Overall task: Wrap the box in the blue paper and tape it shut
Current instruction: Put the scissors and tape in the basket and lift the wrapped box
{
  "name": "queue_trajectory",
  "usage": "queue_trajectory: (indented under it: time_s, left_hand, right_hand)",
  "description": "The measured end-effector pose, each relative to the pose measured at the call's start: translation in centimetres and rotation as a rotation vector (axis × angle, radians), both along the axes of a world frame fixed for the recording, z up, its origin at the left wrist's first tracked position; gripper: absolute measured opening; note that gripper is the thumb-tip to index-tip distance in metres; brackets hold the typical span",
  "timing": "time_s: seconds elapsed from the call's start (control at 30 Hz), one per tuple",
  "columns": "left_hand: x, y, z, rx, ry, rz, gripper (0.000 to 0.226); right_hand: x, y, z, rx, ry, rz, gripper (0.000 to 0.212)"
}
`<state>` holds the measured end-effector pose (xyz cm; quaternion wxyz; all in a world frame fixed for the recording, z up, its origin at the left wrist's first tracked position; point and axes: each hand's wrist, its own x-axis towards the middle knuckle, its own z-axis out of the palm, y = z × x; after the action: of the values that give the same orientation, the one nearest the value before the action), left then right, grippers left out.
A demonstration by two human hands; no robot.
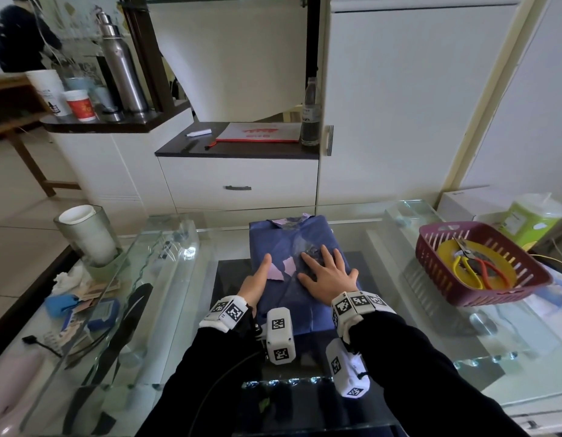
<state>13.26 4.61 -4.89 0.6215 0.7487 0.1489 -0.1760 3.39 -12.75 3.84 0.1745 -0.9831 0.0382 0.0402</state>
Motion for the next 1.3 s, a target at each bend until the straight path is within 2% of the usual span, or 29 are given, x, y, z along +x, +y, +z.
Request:
queue_trajectory:
  time_s: [0.23,0.4,0.57,0.67,0.77,1.0,1.07,1.17,1.3]
  left_hand:
    - [-2.8,0.5,1.3,-0.162,0.066,-0.015,0.116]
    - [-2.3,-2.3,-0.4,-0.137,0.053,-0.074,0.125]
    - [-2.4,-4.5,0.4,-0.175,0.1,-0.115,0.123]
    - [-5.4,-5.6,4.3,-0.23,0.11,-0.128,0.101]
    - [-6.3,-6.1,5.5,-0.217,0.081,-0.103,0.065]
    - [-6.6,-7.4,7.5,-0.228,0.08,-0.092,0.039]
    - [-6.4,-7.7,7.5,-0.26,0.085,-0.092,0.027]
    - [-6.8,-7.8,8.4,-0.262,0.074,-0.093,0.042]
    - [-7.4,-7.4,8.7,-0.307,0.101,-0.106,0.048]
  right_hand:
    - [0.1,1.2,-1.3,0.029,-0.013,-0.068,0.053]
    - [-0.6,-0.8,-1.5,-0.036,0.004,-0.139,0.051]
    - [-1.3,-2.6,-1.3,-0.021,-0.005,-0.18,0.05]
    - [-1.8,-3.8,-1.2,0.027,0.006,-0.215,0.048]
    - [-2.4,-4.6,-1.2,0.087,0.022,-0.248,0.046]
    - [-2.9,-7.9,-1.4,0.43,0.046,-0.33,0.042]
    - [-2.3,-7.9,-1.7,0.419,0.045,-0.306,0.044]
    - [-1.0,-7.6,-1.6,0.321,0.02,-0.206,0.049]
    - [0.0,-7.2,-2.2,0.485,0.002,-0.086,0.047]
